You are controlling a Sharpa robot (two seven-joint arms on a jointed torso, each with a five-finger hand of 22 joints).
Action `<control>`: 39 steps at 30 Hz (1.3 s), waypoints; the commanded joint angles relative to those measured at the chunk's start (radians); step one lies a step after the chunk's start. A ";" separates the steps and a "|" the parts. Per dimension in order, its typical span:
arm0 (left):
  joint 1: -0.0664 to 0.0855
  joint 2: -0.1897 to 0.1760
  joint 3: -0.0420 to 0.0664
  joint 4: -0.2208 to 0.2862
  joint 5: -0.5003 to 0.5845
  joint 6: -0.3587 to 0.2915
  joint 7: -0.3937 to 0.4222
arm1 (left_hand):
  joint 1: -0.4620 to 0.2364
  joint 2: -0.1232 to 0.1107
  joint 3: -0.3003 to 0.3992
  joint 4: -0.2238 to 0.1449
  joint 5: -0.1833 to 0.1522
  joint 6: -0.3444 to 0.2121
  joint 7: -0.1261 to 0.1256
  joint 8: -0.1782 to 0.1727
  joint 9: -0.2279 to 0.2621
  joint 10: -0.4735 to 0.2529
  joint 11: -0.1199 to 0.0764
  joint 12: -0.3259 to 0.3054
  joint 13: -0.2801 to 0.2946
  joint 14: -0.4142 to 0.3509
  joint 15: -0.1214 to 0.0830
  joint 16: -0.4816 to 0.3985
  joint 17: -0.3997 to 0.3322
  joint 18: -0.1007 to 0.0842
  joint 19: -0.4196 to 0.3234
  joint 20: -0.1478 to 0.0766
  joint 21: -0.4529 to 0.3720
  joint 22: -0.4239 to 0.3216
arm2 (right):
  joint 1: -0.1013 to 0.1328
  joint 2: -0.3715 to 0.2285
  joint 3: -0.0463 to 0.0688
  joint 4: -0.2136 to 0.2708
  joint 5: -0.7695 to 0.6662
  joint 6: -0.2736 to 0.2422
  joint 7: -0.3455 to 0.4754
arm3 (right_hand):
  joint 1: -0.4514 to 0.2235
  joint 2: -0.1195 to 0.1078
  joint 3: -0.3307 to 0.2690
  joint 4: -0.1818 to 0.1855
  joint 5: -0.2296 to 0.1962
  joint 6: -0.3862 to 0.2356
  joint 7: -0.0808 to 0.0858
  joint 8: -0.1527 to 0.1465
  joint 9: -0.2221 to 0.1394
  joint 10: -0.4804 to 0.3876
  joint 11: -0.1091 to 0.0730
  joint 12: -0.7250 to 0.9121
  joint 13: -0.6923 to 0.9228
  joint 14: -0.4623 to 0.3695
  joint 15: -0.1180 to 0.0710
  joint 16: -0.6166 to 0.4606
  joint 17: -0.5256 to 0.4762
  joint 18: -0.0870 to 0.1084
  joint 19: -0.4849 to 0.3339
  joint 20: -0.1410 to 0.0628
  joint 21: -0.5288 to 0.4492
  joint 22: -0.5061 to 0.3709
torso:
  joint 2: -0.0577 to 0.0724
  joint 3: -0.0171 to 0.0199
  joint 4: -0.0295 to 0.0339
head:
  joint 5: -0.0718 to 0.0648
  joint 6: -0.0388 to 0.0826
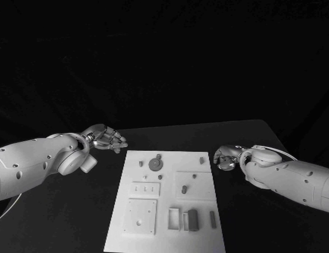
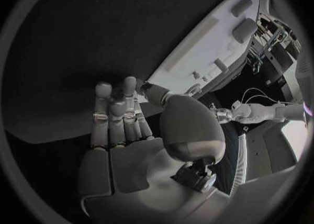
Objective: Assemble the parts on the task board
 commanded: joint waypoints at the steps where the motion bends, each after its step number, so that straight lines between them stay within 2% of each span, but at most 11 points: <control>1: 0.000 0.003 0.001 0.001 -0.003 0.011 0.005 | -0.002 0.002 -0.002 0.000 0.000 -0.001 0.005 -0.006 -0.002 0.000 0.002 0.001 0.002 0.006 -0.003 0.002 0.002 0.006 0.005 0.000 0.002 0.001 | -0.007 0.007 -0.004 0.001 -0.015 0.017 0.013 | -0.012 0.001 0.005 0.000 0.001 0.003 -0.004 -0.004 -0.001 -0.009 -0.001 0.005 0.002 -0.015 -0.018 0.006 0.001 0.003 -0.008 0.002 0.005 0.022 | 0.000 0.0002 -0.0006 | 0.002 -0.002; 12: 0.000 0.001 0.001 0.001 -0.003 0.010 0.005 | -0.002 0.000 -0.002 0.000 0.000 -0.005 0.006 -0.009 -0.004 -0.005 0.004 -0.002 0.003 0.006 -0.004 0.001 0.005 0.005 0.005 -0.001 0.001 0.003 | -0.009 0.014 -0.004 0.007 -0.010 0.021 0.018 | -0.018 0.001 0.010 0.000 0.001 0.002 -0.005 -0.004 -0.001 -0.013 -0.001 0.006 0.003 -0.018 -0.018 0.006 0.001 0.003 -0.010 0.002 0.005 0.021 | 0.001 -0.0015 0.0011 | 0.005 -0.005; 39: 0.000 -0.001 0.001 -0.002 -0.003 0.009 0.004 | -0.002 -0.001 -0.001 -0.001 0.000 -0.006 0.007 -0.011 -0.004 -0.006 0.005 -0.003 0.005 0.006 -0.004 0.000 0.009 0.005 0.005 -0.001 0.001 0.004 | -0.009 0.032 -0.004 0.003 -0.003 -0.011 0.028 | -0.024 0.008 0.022 -0.009 0.001 -0.012 -0.006 -0.009 -0.002 -0.024 -0.001 0.006 0.006 -0.027 -0.018 0.004 0.002 0.003 -0.018 0.004 0.006 0.020 | 0.001 -0.0011 0.0006 | 0.017 -0.007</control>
